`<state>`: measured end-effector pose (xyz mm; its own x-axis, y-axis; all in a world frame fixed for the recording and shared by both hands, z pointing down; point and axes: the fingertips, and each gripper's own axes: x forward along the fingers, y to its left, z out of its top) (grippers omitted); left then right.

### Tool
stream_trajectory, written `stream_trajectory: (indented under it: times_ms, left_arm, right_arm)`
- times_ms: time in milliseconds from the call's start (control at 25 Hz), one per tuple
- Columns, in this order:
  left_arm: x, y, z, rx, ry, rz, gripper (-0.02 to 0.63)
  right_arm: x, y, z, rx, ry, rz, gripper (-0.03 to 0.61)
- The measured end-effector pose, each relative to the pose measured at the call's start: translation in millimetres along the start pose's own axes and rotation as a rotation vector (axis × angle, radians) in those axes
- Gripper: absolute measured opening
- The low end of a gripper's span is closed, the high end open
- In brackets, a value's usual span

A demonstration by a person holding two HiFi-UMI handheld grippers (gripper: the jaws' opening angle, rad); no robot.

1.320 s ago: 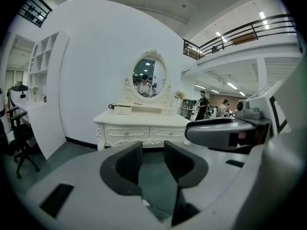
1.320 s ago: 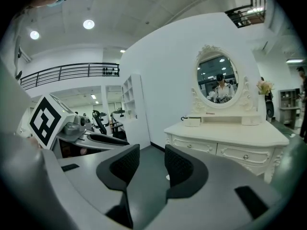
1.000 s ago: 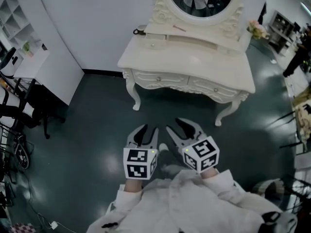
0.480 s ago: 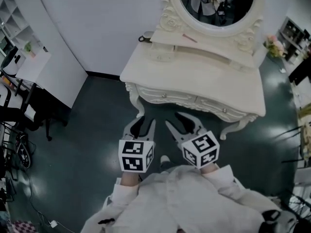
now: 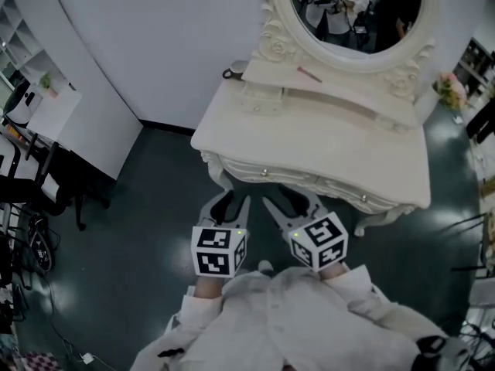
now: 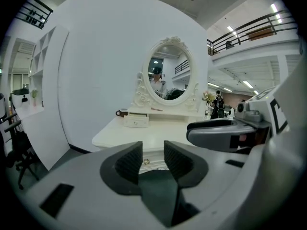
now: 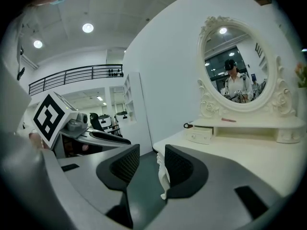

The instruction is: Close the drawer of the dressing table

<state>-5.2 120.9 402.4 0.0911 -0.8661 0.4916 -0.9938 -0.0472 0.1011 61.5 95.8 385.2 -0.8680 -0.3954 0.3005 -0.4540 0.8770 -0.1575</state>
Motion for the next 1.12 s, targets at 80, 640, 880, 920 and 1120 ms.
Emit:
stream_trajectory:
  times_ms: [80,640,880,920,1120]
  left_arm:
    - [4.2,1.0,-0.8,0.002,0.013,0.0,0.12]
    - [55.0,20.8,12.6,0.056,0.053,-0.1,0.12]
    - [95.7,45.8,44.6,0.083,0.037,-0.169,0.121]
    - [103.6,51.7,49.0,0.088,0.041,-0.181,0.12]
    - [140.8,86.8,73.9,0.107,0.063,-0.219,0.12]
  right_arm:
    - [1.7,-3.5,-2.9,0.014,0.006,-0.003,0.14]
    - [26.3,-46.6,-8.4,0.095,-0.004,-0.131,0.14]
    - [65.3,-78.3,9.4,0.089,0.01,-0.206,0.14]
    - [74.0,-81.9,12.6,0.089,0.012,-0.212,0.14]
    - [114.7,-104.2,30.4,0.098,0.017,-0.264,0.14]
